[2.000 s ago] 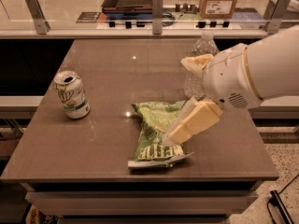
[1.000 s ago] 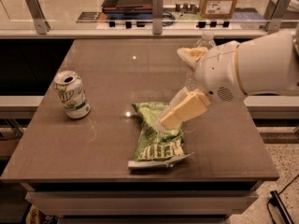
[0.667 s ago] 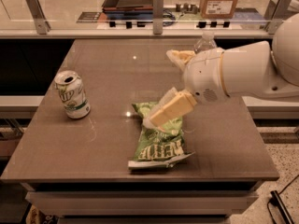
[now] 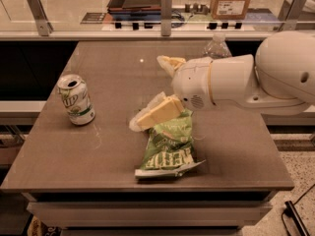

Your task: Knock 7up can over

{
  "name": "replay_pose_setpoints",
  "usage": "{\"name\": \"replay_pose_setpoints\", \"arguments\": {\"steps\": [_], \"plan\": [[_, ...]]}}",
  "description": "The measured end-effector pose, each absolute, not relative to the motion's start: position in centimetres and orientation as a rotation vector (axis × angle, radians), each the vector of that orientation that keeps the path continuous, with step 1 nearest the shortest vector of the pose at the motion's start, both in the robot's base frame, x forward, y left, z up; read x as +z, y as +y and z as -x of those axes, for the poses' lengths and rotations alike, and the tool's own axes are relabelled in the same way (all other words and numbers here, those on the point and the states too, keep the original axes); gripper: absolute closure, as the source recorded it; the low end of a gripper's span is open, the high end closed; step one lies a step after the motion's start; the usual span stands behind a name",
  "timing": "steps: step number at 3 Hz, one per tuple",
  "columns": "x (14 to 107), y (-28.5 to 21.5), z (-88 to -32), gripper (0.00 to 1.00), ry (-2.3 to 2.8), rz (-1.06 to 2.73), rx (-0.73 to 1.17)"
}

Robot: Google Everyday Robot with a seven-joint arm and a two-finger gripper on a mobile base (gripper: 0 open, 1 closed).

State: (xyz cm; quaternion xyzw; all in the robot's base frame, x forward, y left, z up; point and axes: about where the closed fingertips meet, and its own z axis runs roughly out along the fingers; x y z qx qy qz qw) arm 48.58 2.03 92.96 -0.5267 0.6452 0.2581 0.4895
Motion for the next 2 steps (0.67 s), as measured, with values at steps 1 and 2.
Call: {"name": "replay_pose_setpoints", "arguments": {"steps": [1,2], "plan": [[92.8,4.3,-48.8,0.00,1.530,1.251,0.669],[92.4,6.8,-49.4,0.00,1.494,1.222,0.723]]}}
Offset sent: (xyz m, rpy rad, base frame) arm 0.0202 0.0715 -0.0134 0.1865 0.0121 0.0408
